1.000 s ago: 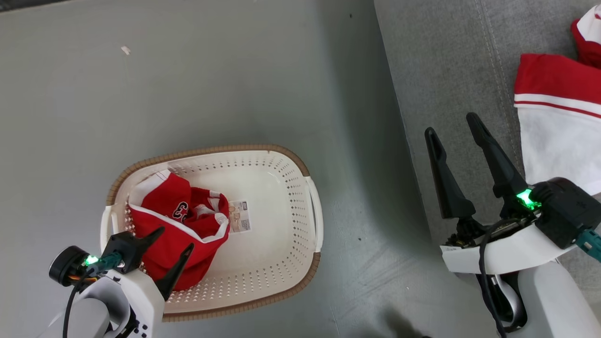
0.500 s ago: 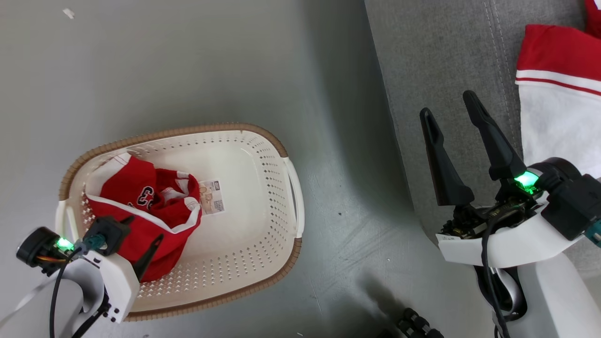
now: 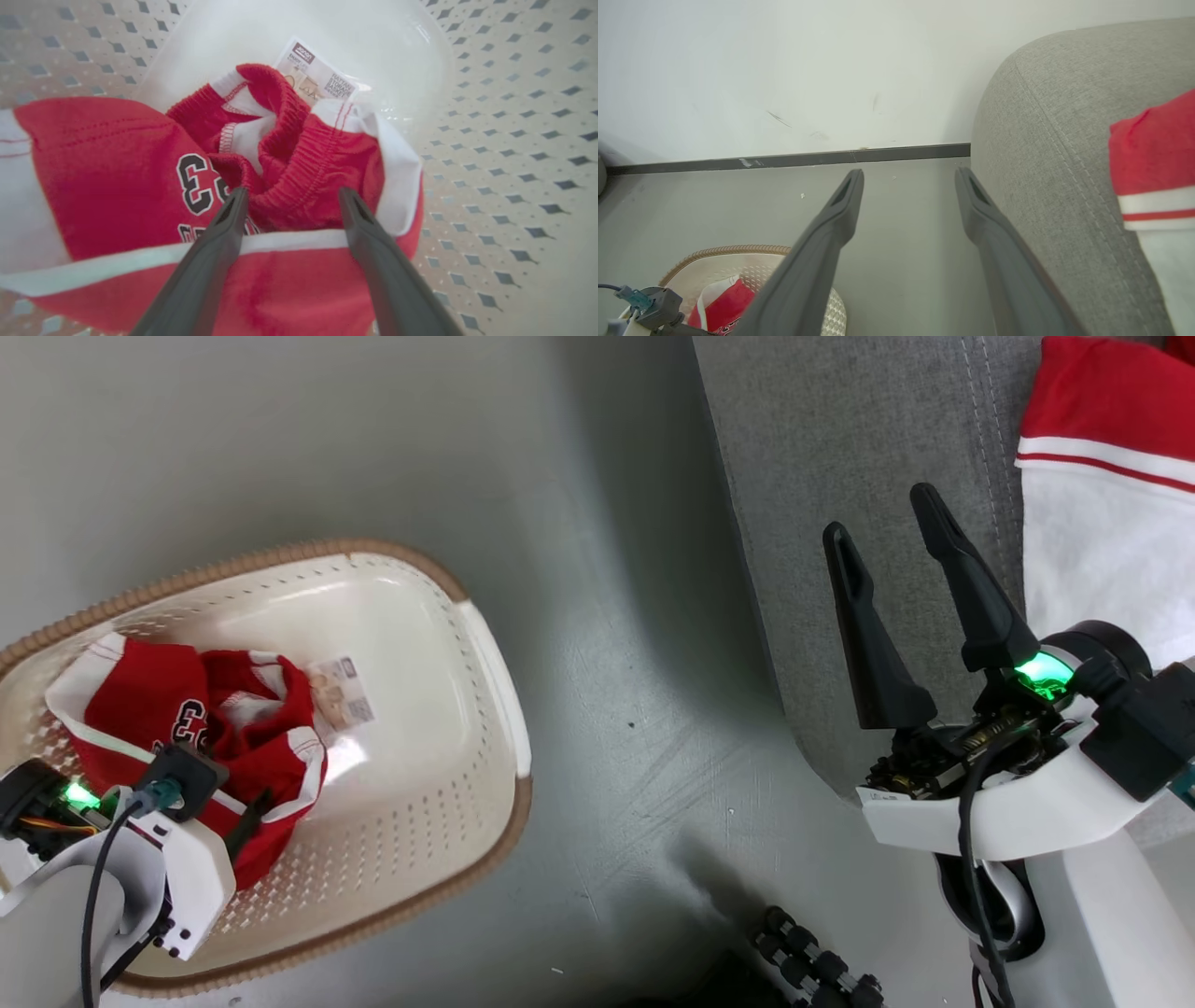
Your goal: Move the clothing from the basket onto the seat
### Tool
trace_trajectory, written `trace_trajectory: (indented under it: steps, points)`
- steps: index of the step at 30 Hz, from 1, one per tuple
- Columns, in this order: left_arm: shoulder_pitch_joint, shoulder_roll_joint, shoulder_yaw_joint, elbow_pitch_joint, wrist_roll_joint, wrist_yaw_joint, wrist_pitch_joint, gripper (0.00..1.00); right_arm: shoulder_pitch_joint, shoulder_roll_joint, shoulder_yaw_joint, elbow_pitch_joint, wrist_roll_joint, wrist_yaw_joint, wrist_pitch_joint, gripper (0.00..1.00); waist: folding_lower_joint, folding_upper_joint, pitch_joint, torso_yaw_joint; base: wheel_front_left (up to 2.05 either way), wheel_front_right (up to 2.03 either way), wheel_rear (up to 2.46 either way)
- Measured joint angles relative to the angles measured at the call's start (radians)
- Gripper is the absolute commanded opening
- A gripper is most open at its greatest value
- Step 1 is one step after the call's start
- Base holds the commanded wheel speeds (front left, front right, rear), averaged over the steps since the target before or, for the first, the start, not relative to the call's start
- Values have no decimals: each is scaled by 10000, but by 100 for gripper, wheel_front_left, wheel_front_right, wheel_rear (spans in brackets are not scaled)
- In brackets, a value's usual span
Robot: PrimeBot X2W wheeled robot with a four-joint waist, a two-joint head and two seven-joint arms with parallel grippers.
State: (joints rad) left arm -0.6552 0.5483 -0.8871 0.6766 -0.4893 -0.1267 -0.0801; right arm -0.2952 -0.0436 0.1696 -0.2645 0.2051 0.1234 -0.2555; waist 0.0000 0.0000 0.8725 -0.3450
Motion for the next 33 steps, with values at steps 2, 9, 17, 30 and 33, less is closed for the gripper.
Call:
trace_trajectory:
  steps: [2, 9, 17, 30, 33]
  points:
    - [-15, -15, -144, 15, 94, -2, -2, 100, -6, 2, 38, -36, 54, 0, 0, 100, 0, 0, 115, -91, 0, 0, 0]
    - [-307, 192, -610, 309, 656, -2, 84, 100, -392, 2, 119, -107, 328, 0, 0, 100, 0, 0, 453, -376, 0, 0, 0]
    - [-747, 330, -1104, 830, 1406, -2, 500, 100, -430, 6, 313, -123, 504, 0, 0, 100, 0, 0, 719, -637, 0, 0, 0]
    - [-975, 399, -1902, 1237, 1933, -2, 1053, 0, -627, 12, 399, -92, 640, 2, 0, 100, 0, 0, 924, -960, 0, 0, 0]
    - [-983, 215, -1950, 1197, 1870, -2, 955, 0, -639, 13, 357, -56, 642, 0, 0, 100, 0, 0, 902, -963, 0, 0, 0]
